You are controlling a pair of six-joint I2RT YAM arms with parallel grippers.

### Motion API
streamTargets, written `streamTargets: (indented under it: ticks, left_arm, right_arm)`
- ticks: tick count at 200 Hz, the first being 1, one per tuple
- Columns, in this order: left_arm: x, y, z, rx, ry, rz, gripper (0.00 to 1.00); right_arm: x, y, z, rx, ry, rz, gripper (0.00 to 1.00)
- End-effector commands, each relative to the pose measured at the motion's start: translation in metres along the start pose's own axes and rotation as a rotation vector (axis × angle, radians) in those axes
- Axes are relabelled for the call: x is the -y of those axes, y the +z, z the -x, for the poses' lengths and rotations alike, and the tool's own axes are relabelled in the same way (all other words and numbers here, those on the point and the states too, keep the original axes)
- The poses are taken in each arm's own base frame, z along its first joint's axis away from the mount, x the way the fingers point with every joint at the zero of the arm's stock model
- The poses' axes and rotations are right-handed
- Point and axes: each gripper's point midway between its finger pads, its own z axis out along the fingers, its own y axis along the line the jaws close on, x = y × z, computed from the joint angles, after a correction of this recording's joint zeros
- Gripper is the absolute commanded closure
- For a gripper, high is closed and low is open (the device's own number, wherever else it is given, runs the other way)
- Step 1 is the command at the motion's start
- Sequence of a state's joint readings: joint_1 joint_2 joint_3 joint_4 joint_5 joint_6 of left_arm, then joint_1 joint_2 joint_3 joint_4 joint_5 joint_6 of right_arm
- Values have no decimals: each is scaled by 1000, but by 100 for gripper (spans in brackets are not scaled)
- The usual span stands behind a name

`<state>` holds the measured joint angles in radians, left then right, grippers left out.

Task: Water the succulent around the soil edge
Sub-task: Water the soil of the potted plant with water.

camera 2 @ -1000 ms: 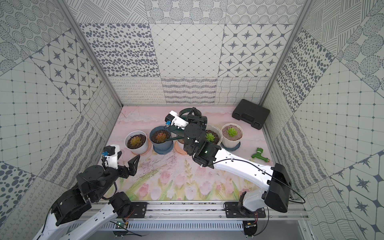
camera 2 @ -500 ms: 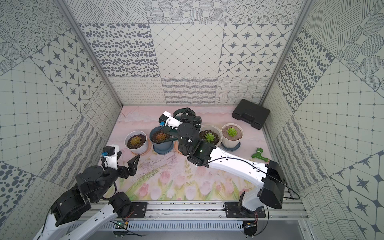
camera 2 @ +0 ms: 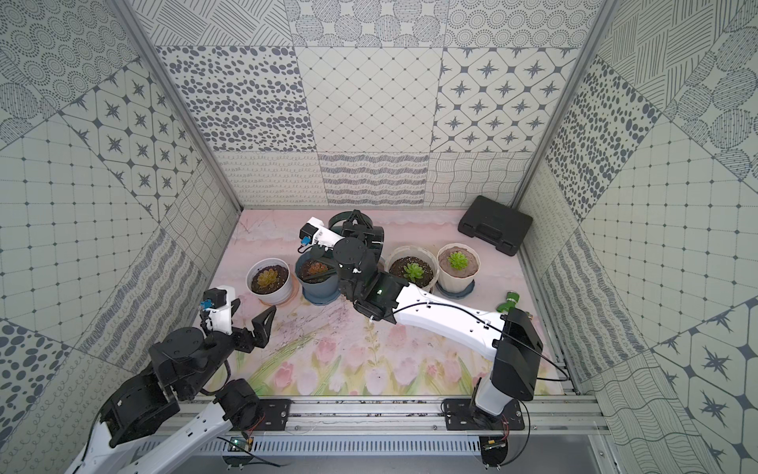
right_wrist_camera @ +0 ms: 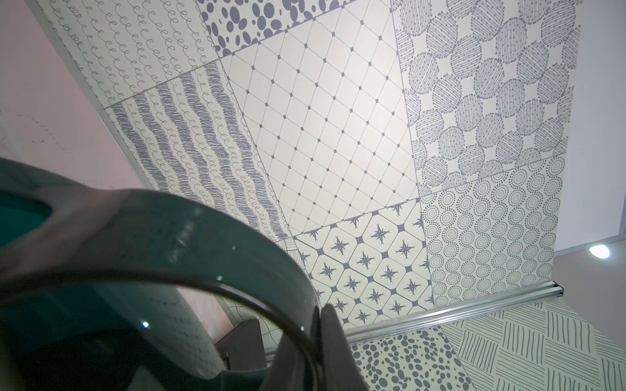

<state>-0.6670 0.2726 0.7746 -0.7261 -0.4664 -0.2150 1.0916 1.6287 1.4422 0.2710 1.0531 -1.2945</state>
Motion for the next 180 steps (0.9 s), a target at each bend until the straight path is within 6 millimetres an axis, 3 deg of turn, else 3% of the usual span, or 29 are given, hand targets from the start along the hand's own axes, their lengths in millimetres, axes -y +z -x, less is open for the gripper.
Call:
streamTargets:
  ticks: [1,44,94,180]
  left_arm:
    - [2,-1,3,15,-11,-15,1]
    - [3,-2,4,18,-13,-20,1]
    - [3,-2,4,18,-12,-23,1]
    - [3,-2,4,21,-10,-23,1]
  right_arm:
    - [32,1,17,43,134,-66,100]
    - [28,13,24,36,110,-86,100]
    - [28,30,18,-10,138,-113,100]
    - [28,43,9,-43,168,-129,100]
